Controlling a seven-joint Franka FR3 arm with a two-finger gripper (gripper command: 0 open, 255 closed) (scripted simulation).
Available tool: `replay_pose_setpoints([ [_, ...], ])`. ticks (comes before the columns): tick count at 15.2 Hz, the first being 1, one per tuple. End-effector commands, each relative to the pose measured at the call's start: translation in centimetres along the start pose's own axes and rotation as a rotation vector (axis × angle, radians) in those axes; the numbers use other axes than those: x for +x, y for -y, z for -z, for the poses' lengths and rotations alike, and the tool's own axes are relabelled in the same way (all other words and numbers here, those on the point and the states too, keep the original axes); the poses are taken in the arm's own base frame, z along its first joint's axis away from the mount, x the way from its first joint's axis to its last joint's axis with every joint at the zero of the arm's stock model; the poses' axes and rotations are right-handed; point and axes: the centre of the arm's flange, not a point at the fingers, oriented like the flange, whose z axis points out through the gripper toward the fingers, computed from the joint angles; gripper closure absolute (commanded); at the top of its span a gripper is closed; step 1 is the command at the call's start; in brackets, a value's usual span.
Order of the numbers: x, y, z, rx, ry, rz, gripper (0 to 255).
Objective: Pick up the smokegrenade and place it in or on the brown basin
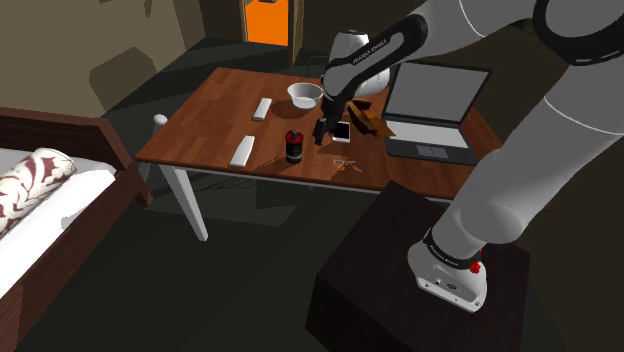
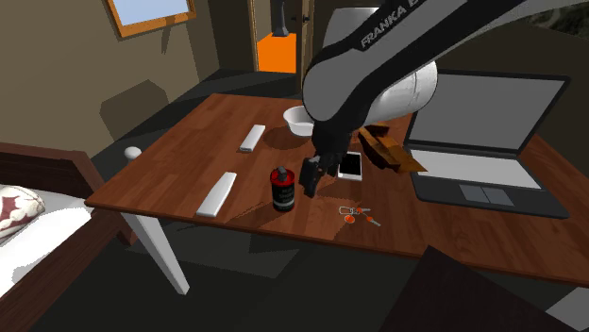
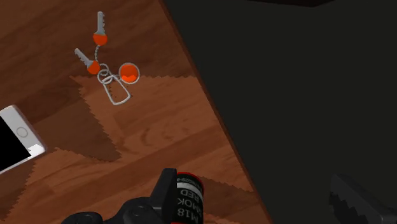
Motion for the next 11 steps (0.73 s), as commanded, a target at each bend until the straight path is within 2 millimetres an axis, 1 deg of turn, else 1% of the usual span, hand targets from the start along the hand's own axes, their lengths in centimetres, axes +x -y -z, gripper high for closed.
replay_pose_setpoints([
  [1,1.5,-1.0,-1.7,-0.010,-0.020,0.017,0],
  [11,9.5,-5.5,-9.5,-0.052,-0.110,0.095,0],
])
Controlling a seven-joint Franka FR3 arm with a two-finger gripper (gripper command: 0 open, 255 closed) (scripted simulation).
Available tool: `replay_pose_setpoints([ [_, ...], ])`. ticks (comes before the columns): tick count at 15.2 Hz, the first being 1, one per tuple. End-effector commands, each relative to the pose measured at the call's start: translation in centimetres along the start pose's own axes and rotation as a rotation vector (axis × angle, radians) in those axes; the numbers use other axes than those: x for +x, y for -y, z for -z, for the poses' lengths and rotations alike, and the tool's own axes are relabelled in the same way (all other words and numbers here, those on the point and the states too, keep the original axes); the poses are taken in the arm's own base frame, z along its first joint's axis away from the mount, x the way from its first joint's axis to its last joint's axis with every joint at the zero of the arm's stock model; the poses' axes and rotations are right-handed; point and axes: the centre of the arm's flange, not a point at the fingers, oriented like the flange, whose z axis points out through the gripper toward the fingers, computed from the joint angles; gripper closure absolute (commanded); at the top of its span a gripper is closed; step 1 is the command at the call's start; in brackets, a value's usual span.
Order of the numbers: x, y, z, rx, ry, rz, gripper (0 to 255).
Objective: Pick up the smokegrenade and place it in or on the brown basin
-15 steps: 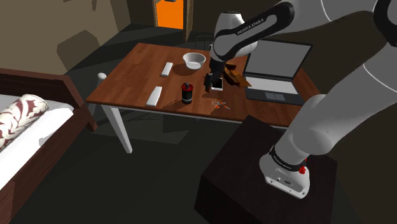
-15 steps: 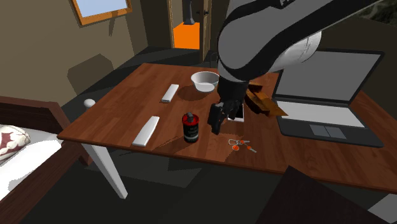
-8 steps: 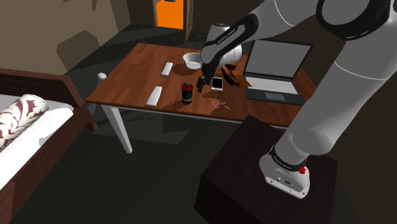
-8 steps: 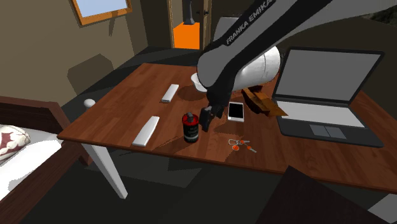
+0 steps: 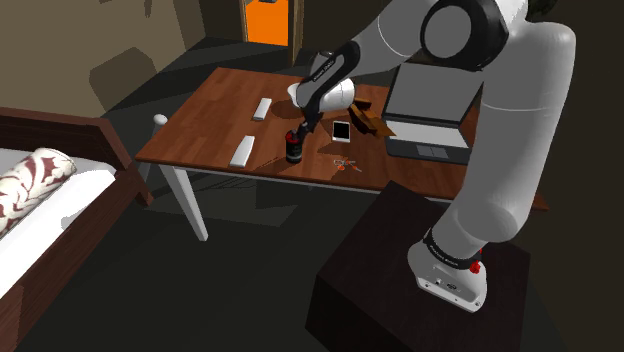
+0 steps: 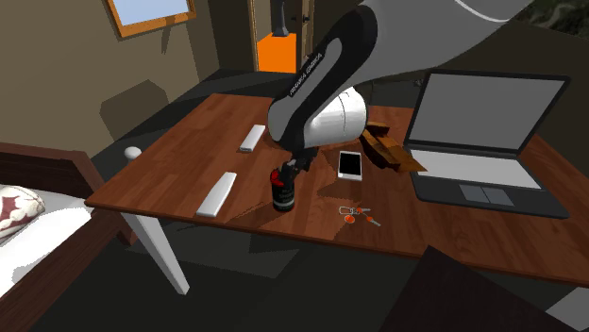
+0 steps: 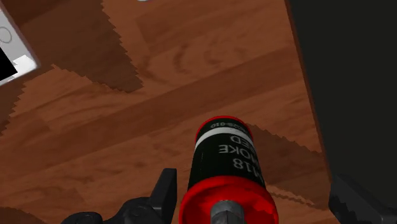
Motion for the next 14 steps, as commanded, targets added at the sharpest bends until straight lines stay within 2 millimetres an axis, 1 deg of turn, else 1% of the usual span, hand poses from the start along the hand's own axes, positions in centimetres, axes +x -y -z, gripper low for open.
replay_pose_setpoints([
  [1,1.4,-0.7,-1.8,-0.009,-0.019,0.016,0],
  [2,1.6,-0.8,-2.0,-0.010,-0.022,0.019,0],
  [8,1.7,-0.9,-5.2,-0.010,-0.022,0.019,0],
  [9,1.7,-0.9,-6.0,-0.010,-0.022,0.019,0],
  [14,1.7,-0.9,-6.0,-0.010,-0.022,0.019,0],
])
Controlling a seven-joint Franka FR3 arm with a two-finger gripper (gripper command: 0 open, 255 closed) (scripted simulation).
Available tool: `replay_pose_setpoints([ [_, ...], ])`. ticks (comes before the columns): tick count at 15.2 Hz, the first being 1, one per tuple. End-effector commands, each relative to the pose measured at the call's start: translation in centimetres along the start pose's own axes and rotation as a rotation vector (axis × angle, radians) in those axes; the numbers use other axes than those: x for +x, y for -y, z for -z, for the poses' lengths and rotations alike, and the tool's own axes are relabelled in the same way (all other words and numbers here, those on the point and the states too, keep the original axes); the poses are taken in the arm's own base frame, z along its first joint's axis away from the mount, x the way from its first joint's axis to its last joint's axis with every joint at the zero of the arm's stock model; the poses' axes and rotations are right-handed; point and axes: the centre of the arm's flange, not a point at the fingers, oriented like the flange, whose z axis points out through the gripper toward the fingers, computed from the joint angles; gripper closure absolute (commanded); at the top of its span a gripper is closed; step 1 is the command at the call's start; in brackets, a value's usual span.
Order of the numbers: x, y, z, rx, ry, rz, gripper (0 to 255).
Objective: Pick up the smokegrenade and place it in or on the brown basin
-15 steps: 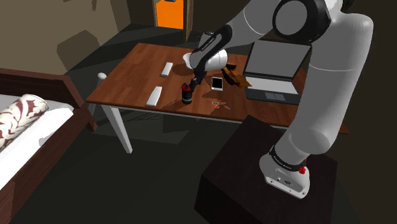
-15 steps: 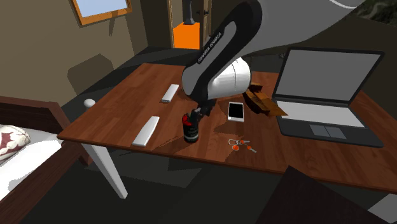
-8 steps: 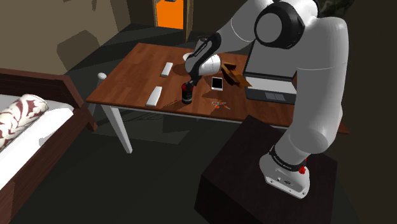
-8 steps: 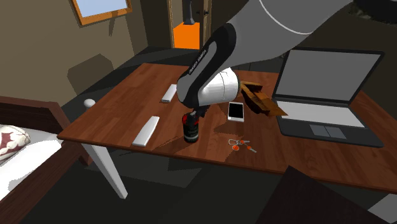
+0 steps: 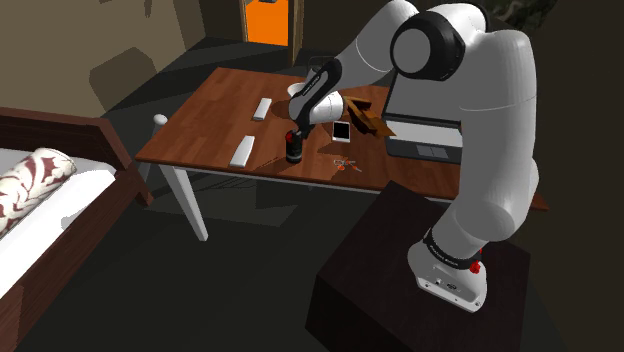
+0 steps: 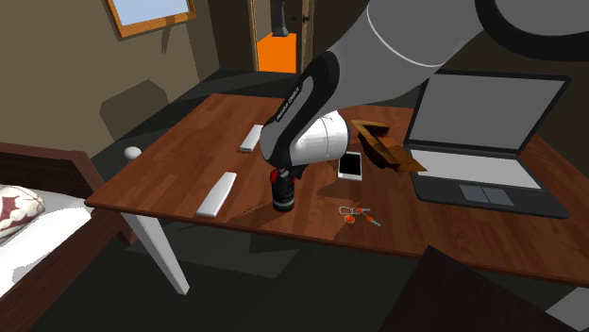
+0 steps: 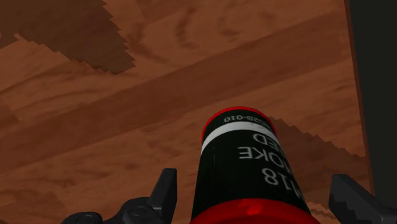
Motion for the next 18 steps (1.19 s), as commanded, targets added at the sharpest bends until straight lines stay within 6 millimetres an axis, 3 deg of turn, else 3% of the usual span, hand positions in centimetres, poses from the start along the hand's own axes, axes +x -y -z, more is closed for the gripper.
replay_pose_setpoints([
  [1,0.0,0.0,0.0,0.000,0.000,0.000,0],
  [3,0.0,0.0,0.0,0.000,0.000,0.000,0],
  [4,0.0,0.0,0.0,0.000,0.000,0.000,255],
  [13,0.0,0.0,0.0,0.000,0.000,0.000,255],
  [18,0.6,-0.1,2.6,0.000,0.000,0.000,255],
])
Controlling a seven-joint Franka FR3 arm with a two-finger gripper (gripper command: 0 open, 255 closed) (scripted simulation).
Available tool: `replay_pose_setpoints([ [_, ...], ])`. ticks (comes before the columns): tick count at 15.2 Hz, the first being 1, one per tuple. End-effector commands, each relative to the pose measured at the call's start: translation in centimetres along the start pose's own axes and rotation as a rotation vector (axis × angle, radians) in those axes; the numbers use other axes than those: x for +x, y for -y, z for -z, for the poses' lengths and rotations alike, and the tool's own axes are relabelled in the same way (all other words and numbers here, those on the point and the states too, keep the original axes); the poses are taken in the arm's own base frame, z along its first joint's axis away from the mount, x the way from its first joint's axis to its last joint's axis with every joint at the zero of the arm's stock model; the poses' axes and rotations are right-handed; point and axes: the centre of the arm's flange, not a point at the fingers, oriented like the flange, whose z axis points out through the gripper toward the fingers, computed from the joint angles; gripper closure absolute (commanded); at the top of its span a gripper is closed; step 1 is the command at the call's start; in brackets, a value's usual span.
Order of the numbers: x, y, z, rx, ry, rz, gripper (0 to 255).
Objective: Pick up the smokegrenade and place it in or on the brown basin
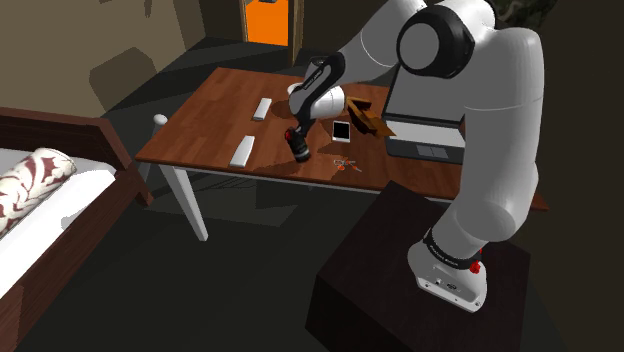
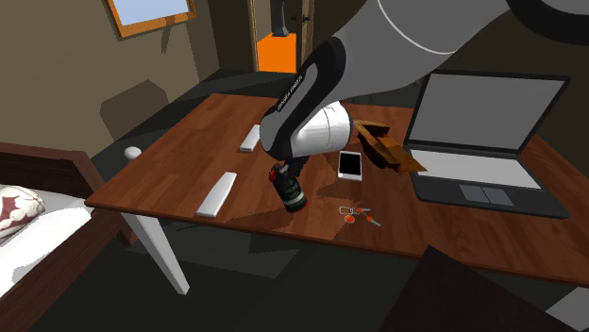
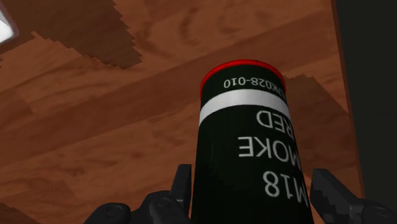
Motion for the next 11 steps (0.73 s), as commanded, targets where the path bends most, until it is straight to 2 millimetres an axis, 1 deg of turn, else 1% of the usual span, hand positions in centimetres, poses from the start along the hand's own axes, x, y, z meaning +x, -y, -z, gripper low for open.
replay_pose_setpoints([
  [1,0.2,-0.1,1.0,0.000,0.000,0.000,255],
  [11,1.3,-0.2,6.2,0.000,0.000,0.000,255],
])
